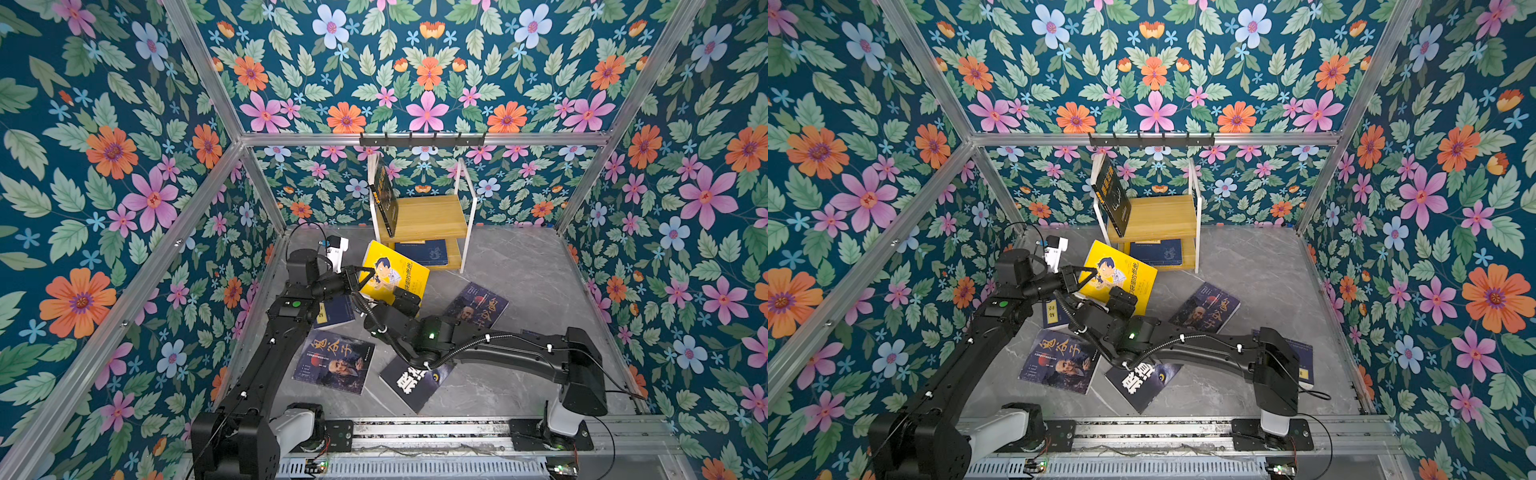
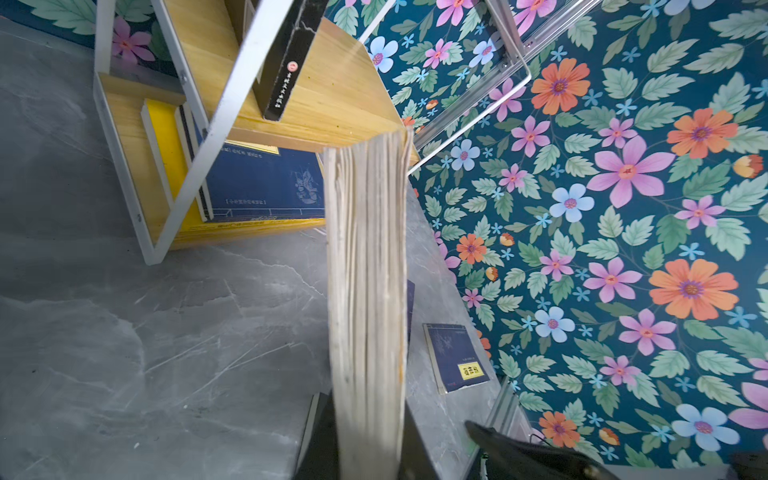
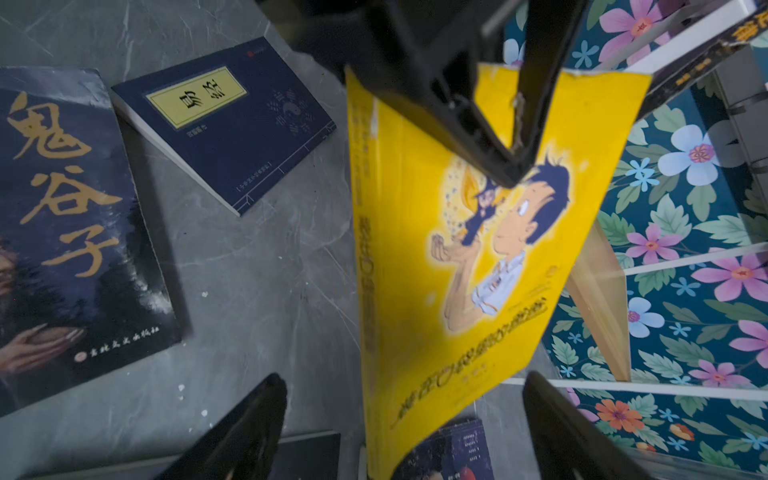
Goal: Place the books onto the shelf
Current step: 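Release the left gripper and carry the yellow book toward the shelf with the right gripper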
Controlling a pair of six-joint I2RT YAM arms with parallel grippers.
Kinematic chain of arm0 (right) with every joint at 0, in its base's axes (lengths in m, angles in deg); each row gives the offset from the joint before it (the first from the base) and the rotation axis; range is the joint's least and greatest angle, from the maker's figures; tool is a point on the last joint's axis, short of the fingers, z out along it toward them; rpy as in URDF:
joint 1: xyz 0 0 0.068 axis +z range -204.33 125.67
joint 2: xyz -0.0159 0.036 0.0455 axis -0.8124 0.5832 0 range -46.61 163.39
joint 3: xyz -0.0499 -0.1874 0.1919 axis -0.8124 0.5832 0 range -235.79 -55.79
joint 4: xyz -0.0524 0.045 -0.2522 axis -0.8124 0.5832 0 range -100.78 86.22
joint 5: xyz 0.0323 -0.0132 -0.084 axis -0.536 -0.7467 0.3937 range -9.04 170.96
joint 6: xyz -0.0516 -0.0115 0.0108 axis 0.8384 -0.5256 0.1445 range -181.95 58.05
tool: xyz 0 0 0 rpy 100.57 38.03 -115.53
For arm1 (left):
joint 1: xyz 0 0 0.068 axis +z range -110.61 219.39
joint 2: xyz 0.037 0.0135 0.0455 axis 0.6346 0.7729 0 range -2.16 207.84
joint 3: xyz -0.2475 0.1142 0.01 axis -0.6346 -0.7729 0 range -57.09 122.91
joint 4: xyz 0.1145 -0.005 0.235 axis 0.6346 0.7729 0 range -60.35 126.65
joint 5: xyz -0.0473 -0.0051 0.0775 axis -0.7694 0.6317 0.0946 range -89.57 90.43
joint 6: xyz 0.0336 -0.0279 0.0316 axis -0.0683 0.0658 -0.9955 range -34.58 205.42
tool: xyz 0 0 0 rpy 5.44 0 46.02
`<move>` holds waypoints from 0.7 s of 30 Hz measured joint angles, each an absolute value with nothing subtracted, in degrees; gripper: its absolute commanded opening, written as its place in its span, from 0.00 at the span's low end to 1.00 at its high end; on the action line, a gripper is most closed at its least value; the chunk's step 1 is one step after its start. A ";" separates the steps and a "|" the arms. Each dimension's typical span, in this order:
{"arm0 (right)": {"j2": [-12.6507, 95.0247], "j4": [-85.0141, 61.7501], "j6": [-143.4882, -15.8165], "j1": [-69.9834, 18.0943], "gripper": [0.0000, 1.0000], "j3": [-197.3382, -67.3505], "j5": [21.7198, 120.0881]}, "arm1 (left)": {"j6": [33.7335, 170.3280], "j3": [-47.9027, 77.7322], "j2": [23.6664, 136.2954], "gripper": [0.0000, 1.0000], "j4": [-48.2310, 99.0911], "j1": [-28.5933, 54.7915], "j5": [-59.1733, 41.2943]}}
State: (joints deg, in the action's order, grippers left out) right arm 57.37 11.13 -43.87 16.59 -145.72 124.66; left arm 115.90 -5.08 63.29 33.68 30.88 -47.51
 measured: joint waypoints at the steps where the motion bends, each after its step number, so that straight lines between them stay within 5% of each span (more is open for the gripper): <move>1: 58.35 10.65 -43.91 16.35 0.87 -146.44 124.90 | 116.78 -5.12 63.31 0.00 33.16 30.92 -47.34; 4: 59.97 9.60 -43.67 15.25 0.73 -147.56 125.45 | 118.55 -5.21 63.42 0.00 31.65 31.27 -45.04; 6: 60.17 8.97 -43.54 14.12 0.36 -147.01 126.12 | 119.93 -5.21 63.31 0.00 31.06 31.27 -44.84; 9: 60.08 7.28 -43.71 12.92 0.00 -145.53 126.63 | 120.89 -5.21 63.18 0.00 30.38 31.07 -45.72; 13: 59.64 5.36 -41.86 13.00 0.00 -143.08 127.19 | 121.63 -5.14 63.27 0.11 30.95 30.83 -45.74; 21: 52.52 1.67 -44.04 12.04 0.00 -135.71 125.93 | 119.12 -3.59 63.22 0.75 31.89 32.73 -46.31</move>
